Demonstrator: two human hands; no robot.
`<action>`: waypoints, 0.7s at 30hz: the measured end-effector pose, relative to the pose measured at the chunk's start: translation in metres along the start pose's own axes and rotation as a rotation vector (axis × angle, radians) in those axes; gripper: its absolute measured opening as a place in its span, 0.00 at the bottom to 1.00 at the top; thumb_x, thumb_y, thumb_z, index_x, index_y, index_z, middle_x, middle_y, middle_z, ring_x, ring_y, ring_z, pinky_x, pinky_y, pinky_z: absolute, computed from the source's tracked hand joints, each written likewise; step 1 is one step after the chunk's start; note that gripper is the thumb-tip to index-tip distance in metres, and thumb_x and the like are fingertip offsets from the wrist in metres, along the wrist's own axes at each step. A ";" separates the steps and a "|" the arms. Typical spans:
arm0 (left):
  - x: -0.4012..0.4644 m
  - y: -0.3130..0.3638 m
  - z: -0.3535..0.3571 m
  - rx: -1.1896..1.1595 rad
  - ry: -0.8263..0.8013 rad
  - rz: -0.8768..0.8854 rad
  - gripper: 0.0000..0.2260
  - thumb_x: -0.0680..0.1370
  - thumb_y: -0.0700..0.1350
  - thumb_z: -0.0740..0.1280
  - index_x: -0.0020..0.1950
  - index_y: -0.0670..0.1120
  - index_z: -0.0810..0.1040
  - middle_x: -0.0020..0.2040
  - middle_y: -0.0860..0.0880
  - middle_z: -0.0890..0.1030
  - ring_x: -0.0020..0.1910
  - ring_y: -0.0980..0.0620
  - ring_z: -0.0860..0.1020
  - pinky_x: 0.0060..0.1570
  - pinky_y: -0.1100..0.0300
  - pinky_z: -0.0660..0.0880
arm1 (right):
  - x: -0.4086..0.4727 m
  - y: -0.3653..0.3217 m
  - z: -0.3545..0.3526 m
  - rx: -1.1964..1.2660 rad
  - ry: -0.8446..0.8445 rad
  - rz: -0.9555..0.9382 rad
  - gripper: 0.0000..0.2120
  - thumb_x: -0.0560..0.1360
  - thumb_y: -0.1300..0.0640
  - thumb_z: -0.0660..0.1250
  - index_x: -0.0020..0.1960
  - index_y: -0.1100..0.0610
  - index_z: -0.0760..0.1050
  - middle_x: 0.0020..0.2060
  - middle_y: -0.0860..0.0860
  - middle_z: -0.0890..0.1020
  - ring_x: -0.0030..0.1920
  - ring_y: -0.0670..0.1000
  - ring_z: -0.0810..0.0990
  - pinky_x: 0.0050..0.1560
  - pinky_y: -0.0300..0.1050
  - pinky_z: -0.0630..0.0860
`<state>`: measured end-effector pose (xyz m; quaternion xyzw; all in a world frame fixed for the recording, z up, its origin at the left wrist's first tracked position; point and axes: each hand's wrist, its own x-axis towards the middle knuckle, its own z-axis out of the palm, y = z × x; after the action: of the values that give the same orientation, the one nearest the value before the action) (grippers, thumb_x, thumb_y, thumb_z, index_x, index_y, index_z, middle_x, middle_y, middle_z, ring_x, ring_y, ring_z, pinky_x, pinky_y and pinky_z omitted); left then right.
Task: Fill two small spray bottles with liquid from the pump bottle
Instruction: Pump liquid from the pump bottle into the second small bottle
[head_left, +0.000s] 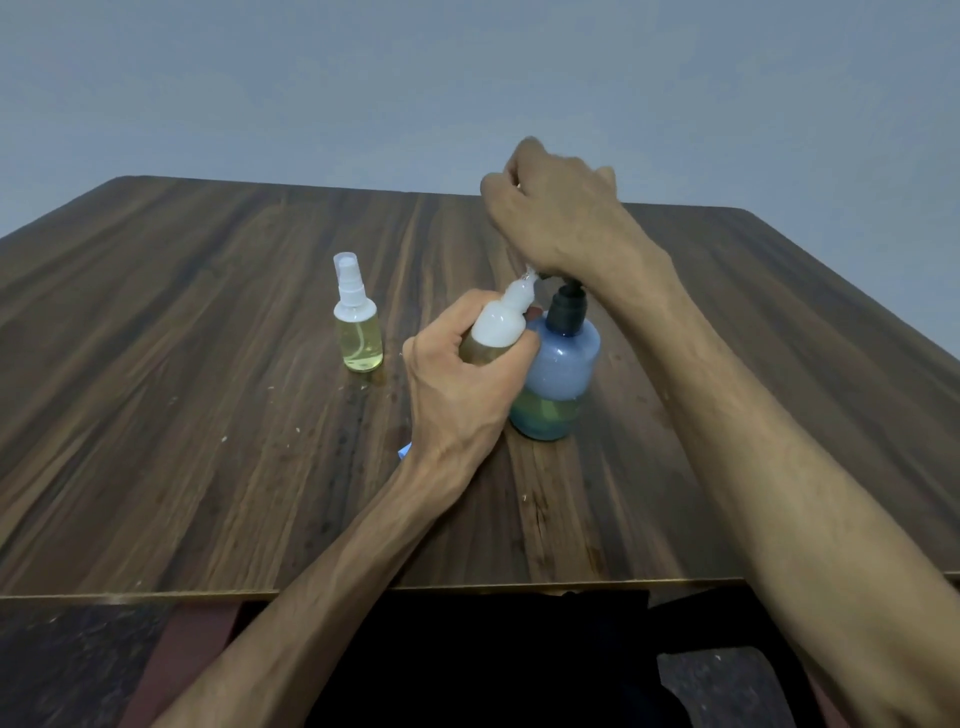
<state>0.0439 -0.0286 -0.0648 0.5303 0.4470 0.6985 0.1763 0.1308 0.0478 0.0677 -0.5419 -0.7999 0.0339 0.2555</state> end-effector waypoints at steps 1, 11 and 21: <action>0.001 0.000 0.000 0.001 -0.001 -0.001 0.08 0.75 0.43 0.72 0.49 0.40 0.86 0.41 0.41 0.85 0.43 0.39 0.81 0.42 0.43 0.79 | 0.000 0.000 0.001 0.000 -0.028 0.012 0.12 0.85 0.51 0.53 0.50 0.55 0.71 0.41 0.48 0.78 0.43 0.52 0.74 0.59 0.52 0.63; 0.001 0.001 0.000 -0.003 -0.005 -0.009 0.13 0.74 0.47 0.71 0.50 0.39 0.86 0.42 0.40 0.85 0.44 0.38 0.82 0.42 0.42 0.80 | 0.000 -0.001 0.003 -0.093 -0.071 0.005 0.13 0.85 0.51 0.53 0.49 0.56 0.72 0.38 0.48 0.76 0.42 0.53 0.72 0.58 0.53 0.62; -0.002 0.003 -0.001 -0.022 -0.006 -0.004 0.14 0.74 0.49 0.70 0.50 0.40 0.87 0.43 0.41 0.86 0.45 0.39 0.83 0.43 0.42 0.80 | -0.006 -0.002 -0.001 -0.010 -0.010 -0.018 0.14 0.86 0.51 0.53 0.56 0.57 0.74 0.41 0.48 0.78 0.45 0.54 0.75 0.61 0.53 0.64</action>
<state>0.0442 -0.0323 -0.0643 0.5298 0.4398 0.7013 0.1847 0.1309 0.0417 0.0673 -0.5359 -0.8062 0.0306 0.2489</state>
